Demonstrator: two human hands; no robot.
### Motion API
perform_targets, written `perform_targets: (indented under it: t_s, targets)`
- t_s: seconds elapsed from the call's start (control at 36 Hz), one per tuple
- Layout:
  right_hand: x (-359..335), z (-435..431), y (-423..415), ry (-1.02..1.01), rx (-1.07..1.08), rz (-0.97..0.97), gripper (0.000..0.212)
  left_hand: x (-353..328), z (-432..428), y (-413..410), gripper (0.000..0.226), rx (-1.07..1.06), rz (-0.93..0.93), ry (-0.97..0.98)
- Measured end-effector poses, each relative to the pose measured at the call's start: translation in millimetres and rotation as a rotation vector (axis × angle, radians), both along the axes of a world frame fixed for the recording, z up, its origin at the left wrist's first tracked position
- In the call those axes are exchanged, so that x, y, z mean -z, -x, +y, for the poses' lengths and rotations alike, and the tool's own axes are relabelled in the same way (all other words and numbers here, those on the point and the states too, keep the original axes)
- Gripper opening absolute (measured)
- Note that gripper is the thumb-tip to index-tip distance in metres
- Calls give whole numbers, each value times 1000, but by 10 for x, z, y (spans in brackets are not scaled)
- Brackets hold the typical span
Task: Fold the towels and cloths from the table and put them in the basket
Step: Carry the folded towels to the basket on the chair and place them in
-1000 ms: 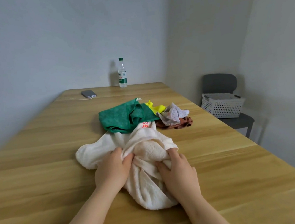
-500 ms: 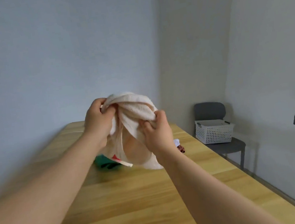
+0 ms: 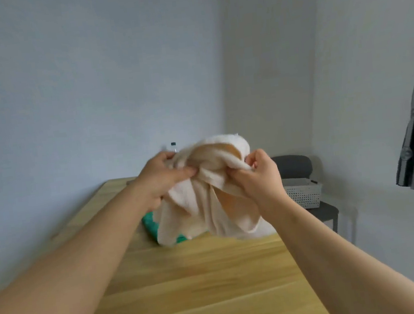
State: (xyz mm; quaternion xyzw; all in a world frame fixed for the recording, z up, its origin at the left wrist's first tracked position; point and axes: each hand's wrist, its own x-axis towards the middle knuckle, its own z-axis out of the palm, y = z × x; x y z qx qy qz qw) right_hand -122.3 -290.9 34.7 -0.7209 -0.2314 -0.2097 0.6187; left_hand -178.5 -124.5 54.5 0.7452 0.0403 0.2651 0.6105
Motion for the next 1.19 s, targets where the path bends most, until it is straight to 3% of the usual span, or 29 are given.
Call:
perform_targets:
  t_s: [0.08,0.19,0.28,0.39,0.47,0.56,0.69,0.92,0.97,1.08,1.19]
  targets:
    - [420,-74,-53,123,3,115,26,440,78,-32,38,107,270,-61]
    - [972,-82,-152,202,-13,239,17,993,156,-114,32,199,605,-289]
    - [1361,-83,-230,297,14,304,26,1415,208,-206,50,238,748,-509]
    - [1779,-60,-352,424,63,392,27,1880,233,-415,78,81,609,-617]
    - [1892,23,-452,478,105,362,10,2081,171,-625,56,-160,390,-798]
    - [1927,116,-608,510,111,324,19,2145,101,-818,39,-259,302,-687]
    - [1960,237,-971,574,142,281,30,2110,151,-1089,31,-197,196,-453]
    - [1968,534,-1481,577,57,200,28,2094,473,-1557,11,-357,96,-226]
    - [1955,557,-1557,455,65,197,11,2091,558,-1648,8,-434,71,-148]
    - [1898,488,-1596,32,57,348,37,2127,679,-1753,9,-490,6,-22]
    - [1840,383,-1589,-117,-89,468,36,2094,646,-1701,13,-433,-74,43]
